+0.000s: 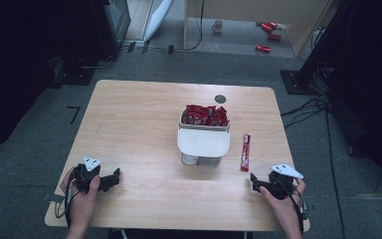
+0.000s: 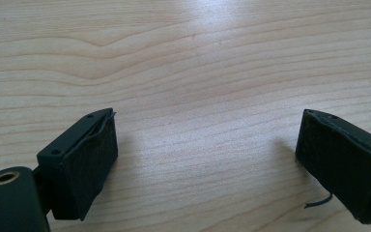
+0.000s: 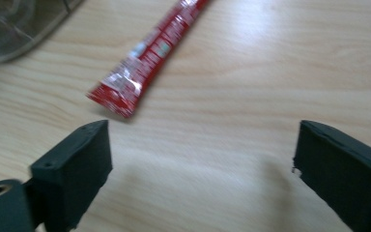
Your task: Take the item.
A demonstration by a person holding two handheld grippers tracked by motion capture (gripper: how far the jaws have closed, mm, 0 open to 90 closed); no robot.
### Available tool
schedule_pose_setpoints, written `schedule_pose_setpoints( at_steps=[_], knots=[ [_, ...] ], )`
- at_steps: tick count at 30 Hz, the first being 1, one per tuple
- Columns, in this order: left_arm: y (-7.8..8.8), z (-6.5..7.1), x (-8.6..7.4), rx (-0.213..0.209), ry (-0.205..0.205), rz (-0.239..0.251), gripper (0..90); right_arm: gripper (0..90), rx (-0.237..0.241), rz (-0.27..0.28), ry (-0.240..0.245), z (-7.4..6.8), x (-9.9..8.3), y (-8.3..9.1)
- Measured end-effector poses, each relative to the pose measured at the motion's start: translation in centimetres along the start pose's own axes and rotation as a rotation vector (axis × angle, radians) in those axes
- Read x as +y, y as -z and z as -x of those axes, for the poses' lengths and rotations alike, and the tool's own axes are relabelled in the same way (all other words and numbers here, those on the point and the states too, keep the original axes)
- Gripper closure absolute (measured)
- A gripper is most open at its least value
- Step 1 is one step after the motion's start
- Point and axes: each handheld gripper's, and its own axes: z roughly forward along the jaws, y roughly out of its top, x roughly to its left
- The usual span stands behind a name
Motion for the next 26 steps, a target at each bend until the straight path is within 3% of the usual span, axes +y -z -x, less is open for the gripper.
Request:
schedule_pose_setpoints(
  at_steps=[6, 13, 26],
  knots=[
    [0.0, 0.0, 0.0, 0.000, 0.000, 0.000, 8.3, 1.5, -0.030, -0.043, -0.030, 1.8, -1.0, 0.5],
    [0.0, 0.0, 0.0, 0.000, 0.000, 0.000, 8.2, 0.0, -0.035, -0.058, -0.004, 1.8, -1.3, 0.6],
    [0.0, 0.0, 0.0, 0.000, 0.000, 0.001, 8.2, 0.0, -0.034, -0.058, -0.003, 1.8, -1.3, 0.6]
  ],
)
